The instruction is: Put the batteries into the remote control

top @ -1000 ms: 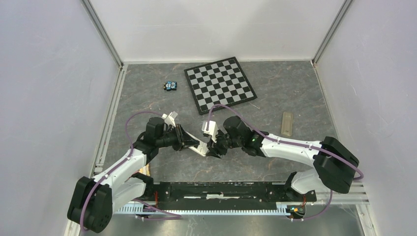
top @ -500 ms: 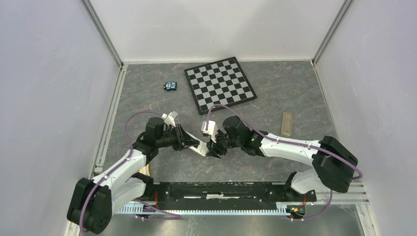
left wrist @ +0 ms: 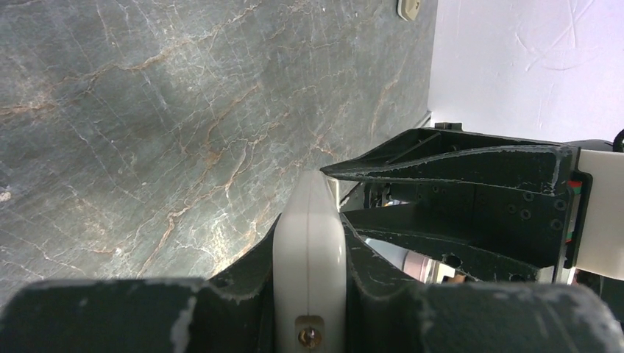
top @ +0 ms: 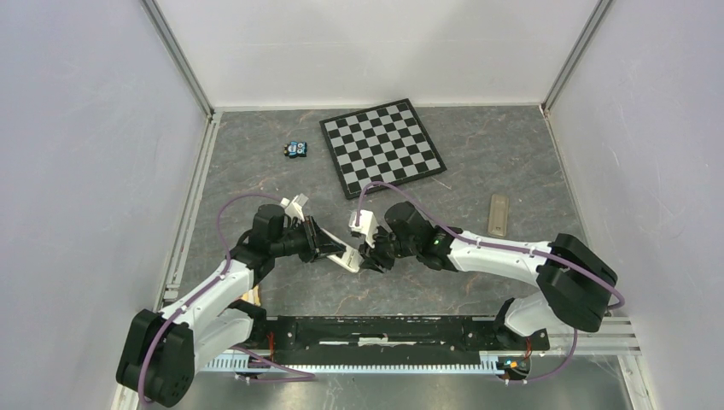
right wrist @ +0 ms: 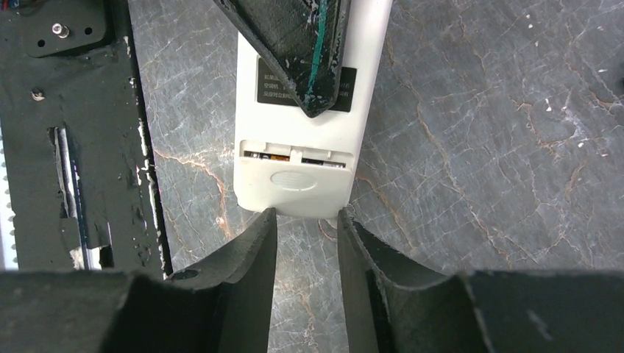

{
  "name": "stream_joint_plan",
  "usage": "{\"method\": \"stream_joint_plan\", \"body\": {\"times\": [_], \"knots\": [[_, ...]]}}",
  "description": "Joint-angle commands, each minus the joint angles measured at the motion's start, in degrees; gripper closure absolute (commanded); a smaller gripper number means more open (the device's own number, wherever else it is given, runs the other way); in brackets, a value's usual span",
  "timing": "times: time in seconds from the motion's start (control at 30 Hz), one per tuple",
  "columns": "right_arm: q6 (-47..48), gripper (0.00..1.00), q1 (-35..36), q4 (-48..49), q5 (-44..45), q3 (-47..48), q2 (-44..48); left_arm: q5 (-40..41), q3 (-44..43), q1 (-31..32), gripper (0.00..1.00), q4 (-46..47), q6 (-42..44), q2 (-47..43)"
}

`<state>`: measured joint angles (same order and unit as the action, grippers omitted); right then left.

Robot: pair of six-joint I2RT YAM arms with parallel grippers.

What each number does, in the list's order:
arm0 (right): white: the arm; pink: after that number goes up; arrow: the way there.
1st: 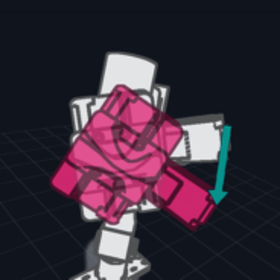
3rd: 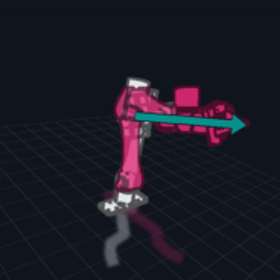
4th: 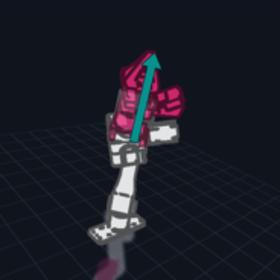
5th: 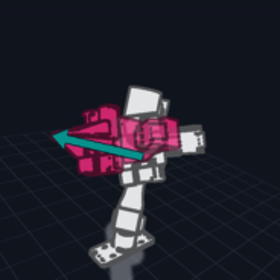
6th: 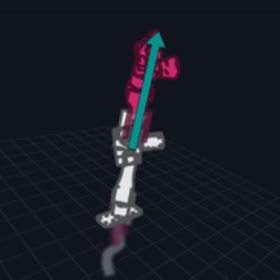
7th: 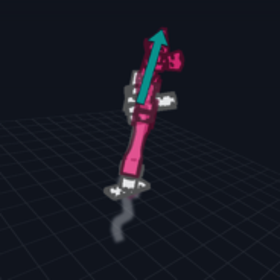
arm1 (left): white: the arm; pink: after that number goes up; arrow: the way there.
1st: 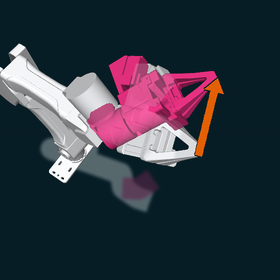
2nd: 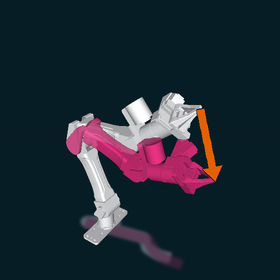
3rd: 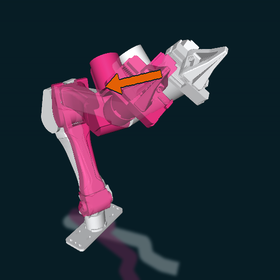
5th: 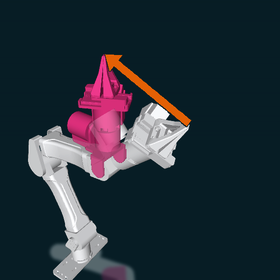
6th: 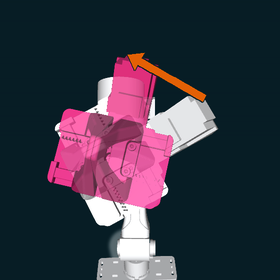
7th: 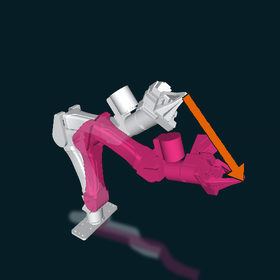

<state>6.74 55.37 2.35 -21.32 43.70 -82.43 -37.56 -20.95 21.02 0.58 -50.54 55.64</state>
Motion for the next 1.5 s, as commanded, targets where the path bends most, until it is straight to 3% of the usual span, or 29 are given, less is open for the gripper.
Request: {"method": "stream_joint_plan", "body": {"times": [0.0, 0.13, 0.47, 0.6, 0.77, 1.03, 1.47], "knots": [[-0.92, 0.58, 0.26, 1.96, -0.39, 2.52, -1.42, -2.86, -0.41, 0.25, 0.98, 4.87, -2.45, -1.49], [-2.37, 0.51, 0.21, 1.82, 2.8, 2.88, -1.6, -3.4, -0.36, 0.22, 0.98, 5.46, -2.98, -1.85], [-4.22, 0.5, 0.2, 2.79, 2.77, 3.75, -1.73, -4.09, 0.47, 0.22, 0.98, 7.42, -3.85, -0.87], [-5.24, 0.41, 0.23, 3.15, 3.46, 3.63, -1.28, -3.7, 0.64, 0.23, 0.98, 7.42, -3.86, -0.91], [-6.65, 0.38, 0.23, 3.89, 4.7, 3.69, -2.09, -3.91, 0.56, 0.21, 0.98, 7.42, -4.19, -1.35], [-13.03, 0.39, 0.17, 4.77, 9.92, 3.14, -3.29, -4.84, 0.56, 0.25, 0.98, 8.15, -5.13, -2.4], [-24.15, 0.25, 0.07, 5.28, 15.78, 1.36, -3.24, -6.08, 0.56, 0.21, 0.98, 9.65, -6.9, -5.49]]}}
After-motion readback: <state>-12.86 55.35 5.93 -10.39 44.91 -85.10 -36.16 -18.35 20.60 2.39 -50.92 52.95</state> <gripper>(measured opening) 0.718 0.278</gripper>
